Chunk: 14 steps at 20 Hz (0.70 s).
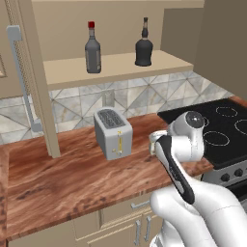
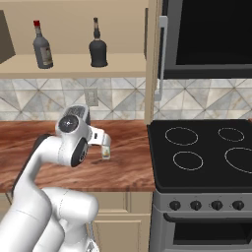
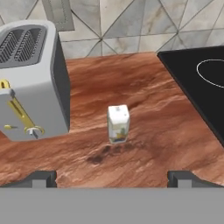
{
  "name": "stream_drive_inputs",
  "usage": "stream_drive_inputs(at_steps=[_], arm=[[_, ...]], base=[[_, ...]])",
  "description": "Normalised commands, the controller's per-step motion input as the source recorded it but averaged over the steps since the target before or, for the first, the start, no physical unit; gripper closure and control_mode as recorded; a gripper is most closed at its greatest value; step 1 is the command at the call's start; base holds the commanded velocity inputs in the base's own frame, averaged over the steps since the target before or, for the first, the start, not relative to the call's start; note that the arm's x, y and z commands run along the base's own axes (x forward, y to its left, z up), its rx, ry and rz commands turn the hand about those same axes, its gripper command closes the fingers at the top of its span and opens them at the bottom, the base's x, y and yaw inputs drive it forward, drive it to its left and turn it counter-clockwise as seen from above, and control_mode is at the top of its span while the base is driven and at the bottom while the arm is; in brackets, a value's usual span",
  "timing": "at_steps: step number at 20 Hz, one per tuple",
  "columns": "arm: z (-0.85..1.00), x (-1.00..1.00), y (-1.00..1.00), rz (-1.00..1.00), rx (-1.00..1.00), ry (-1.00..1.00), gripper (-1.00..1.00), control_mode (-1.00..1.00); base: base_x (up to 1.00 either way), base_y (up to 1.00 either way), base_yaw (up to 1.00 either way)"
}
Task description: Sort all alcoholic drinks to one cabinet, and non-alcoholic drinks to the other.
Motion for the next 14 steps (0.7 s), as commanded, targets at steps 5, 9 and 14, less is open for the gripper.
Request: stream_drive_inputs(at_steps=[5, 9, 14], arm=[[-0.17, 0.23, 0.0, 0.0, 0.0, 0.01, -1.0, -1.0], [-0.2, 0.21, 0.0, 0.0, 0.0, 0.02, -1.0, -1.0], [-0.21, 0.19, -0.01, 0.0, 0.0, 0.03, -1.0, -1.0]], base=[[0.0, 0.0, 0.0], [0.0, 0.0, 0.0], [0.0, 0.0, 0.0]])
